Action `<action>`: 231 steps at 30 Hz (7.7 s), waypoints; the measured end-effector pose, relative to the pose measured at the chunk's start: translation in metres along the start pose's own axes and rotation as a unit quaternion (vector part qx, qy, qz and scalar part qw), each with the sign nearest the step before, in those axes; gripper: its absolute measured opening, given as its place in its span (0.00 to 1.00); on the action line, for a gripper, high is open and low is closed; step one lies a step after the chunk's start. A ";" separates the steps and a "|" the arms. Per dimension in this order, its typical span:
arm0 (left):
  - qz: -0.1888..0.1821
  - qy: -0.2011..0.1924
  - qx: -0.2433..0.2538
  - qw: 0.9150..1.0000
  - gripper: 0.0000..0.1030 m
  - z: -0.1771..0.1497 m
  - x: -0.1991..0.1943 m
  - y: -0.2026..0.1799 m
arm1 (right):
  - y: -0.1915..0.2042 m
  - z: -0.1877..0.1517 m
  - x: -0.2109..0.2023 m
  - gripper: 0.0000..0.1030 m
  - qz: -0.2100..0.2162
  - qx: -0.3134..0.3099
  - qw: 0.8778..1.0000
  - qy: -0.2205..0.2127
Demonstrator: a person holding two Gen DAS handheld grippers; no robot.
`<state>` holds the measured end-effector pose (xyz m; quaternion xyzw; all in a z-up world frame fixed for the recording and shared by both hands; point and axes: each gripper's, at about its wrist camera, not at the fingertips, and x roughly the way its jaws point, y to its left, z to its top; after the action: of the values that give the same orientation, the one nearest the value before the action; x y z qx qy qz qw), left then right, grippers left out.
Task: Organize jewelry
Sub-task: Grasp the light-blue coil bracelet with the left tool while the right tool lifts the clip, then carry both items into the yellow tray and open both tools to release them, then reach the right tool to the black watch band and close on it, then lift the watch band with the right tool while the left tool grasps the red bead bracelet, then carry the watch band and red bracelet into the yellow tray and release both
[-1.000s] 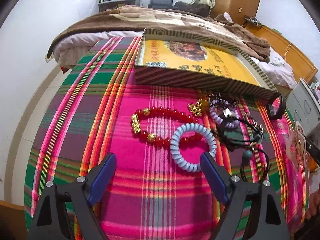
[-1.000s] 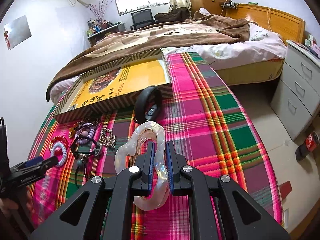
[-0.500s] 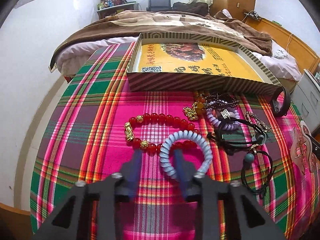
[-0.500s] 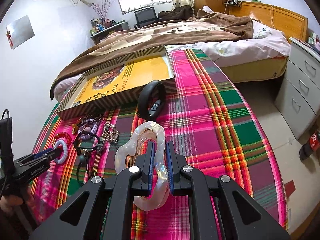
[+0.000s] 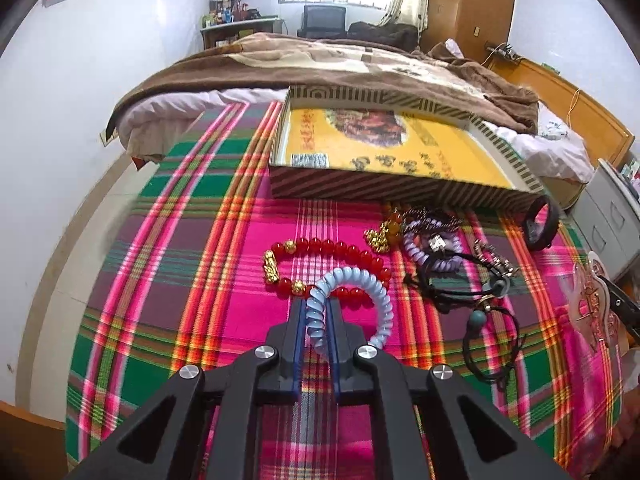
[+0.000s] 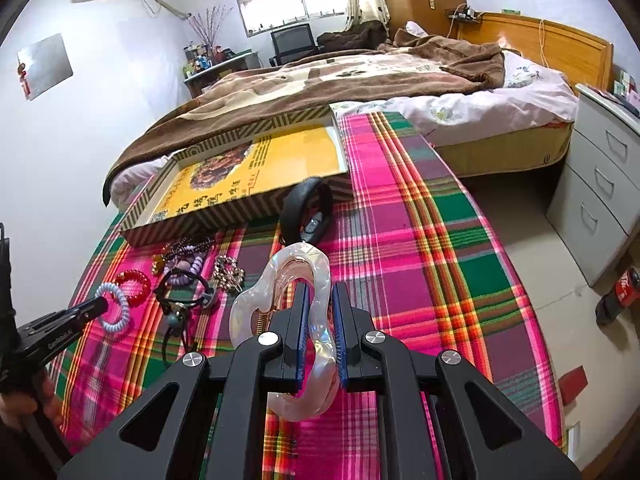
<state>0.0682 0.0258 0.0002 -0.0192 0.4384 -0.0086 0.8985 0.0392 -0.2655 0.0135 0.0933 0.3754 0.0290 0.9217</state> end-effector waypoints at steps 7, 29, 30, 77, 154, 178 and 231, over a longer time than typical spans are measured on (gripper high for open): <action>-0.019 -0.020 0.001 1.000 0.10 0.020 -0.021 0.002 | 0.008 0.025 -0.015 0.11 -0.004 -0.016 1.000 -0.022; -0.055 -0.040 0.018 0.998 0.10 0.150 0.031 -0.001 | 0.044 0.150 0.072 0.11 -0.007 -0.064 0.998 -0.012; -0.056 -0.039 0.020 0.997 0.10 0.157 0.038 -0.002 | 0.045 0.154 0.080 0.11 -0.009 -0.066 0.998 -0.007; -0.044 0.011 0.001 0.999 0.53 0.184 0.124 0.004 | 0.040 0.200 0.185 0.44 -0.063 -0.071 0.992 0.080; 0.003 0.033 -0.053 0.998 0.75 0.024 0.038 0.042 | -0.019 0.043 0.026 0.15 0.025 0.037 0.999 -0.022; 0.026 0.027 0.019 0.999 0.15 0.032 0.055 0.015 | -0.005 0.041 0.028 0.15 0.040 0.023 0.999 -0.020; -0.056 -0.026 0.059 0.996 0.18 0.089 0.014 0.009 | 0.051 0.099 0.018 0.15 0.048 -0.041 0.996 -0.062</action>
<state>0.1468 0.0364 0.0435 0.0090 0.4117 -0.0843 0.9074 0.1217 -0.2280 0.0807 0.0751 0.3114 0.0831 0.9437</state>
